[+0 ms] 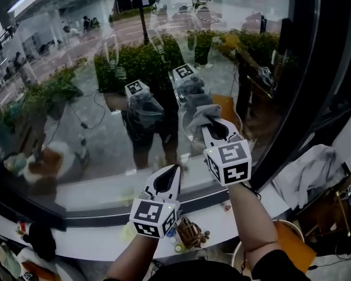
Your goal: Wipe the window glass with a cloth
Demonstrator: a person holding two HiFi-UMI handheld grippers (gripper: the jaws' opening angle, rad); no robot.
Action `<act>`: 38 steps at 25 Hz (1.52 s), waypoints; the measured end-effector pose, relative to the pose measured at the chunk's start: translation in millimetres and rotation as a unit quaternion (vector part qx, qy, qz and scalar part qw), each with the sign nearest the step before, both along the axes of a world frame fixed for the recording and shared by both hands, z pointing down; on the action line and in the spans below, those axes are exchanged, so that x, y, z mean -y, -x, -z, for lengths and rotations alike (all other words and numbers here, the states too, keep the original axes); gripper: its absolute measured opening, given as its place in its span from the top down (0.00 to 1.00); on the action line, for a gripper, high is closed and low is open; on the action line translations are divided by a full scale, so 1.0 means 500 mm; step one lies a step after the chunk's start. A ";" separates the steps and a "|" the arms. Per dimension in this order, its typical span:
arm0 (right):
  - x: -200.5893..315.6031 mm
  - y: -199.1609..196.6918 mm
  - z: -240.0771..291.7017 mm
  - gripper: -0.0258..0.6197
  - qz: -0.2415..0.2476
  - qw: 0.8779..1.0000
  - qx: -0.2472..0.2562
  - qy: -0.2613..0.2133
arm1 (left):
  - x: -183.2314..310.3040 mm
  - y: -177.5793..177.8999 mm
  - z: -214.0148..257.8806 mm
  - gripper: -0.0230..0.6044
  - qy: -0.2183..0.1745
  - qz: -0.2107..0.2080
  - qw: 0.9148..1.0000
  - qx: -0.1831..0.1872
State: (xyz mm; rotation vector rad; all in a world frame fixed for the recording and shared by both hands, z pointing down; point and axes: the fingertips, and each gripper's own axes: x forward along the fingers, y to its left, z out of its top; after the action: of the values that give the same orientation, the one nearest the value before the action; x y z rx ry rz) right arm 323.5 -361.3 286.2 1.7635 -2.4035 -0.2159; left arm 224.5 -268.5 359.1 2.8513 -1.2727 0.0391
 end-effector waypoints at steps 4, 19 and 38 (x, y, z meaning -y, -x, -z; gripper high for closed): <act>-0.003 -0.012 -0.001 0.90 -0.011 1.000 0.002 0.003 | -0.004 -0.001 0.000 0.95 0.003 -0.006 1.000 0.001; -0.001 -0.081 -0.026 0.90 -0.025 0.999 0.019 0.011 | -0.016 -0.034 -0.009 0.95 0.004 0.000 1.000 0.011; -0.004 -0.087 -0.027 0.90 -0.021 0.999 0.042 -0.009 | -0.062 0.067 -0.040 0.95 0.024 0.079 0.996 0.031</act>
State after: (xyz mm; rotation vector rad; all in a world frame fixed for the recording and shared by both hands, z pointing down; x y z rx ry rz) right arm 367.2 -359.5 299.7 1.8647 -2.4262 -0.1612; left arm 191.2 -237.3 379.0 2.7206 -1.4840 0.1531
